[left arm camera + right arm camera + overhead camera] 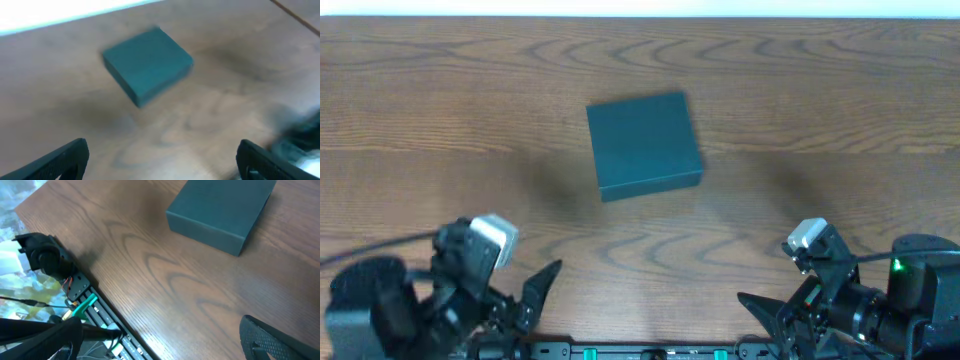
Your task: Pack container
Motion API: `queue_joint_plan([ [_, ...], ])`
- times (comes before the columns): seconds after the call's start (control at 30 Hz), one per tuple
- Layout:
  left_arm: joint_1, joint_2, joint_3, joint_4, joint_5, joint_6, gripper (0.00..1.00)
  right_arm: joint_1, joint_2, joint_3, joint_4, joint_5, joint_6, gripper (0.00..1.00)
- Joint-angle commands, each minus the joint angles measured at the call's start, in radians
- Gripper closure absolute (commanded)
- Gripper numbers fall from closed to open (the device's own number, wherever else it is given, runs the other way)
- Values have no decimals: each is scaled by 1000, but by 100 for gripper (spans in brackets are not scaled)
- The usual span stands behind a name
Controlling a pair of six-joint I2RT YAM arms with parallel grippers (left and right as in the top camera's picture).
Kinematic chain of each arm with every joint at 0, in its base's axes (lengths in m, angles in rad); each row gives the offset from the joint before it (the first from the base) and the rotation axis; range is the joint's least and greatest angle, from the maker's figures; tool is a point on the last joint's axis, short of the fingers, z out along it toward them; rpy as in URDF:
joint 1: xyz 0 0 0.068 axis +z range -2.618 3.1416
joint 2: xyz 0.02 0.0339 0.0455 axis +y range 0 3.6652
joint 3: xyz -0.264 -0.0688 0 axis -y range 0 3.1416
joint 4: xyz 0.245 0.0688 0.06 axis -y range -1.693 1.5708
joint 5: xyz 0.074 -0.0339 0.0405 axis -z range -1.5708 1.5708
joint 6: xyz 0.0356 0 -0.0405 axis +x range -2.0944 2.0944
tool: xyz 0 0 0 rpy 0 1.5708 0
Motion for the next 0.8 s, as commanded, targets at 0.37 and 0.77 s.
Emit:
queue_joint_plan([
  [0.37,172,-500,-561,303,-330,-240,5,14,-2,-3,-1,-17,10,1],
  [0.77,184,-616,-927,589,-408,-366,5,14,-2,-3,-1,-16,10,1],
])
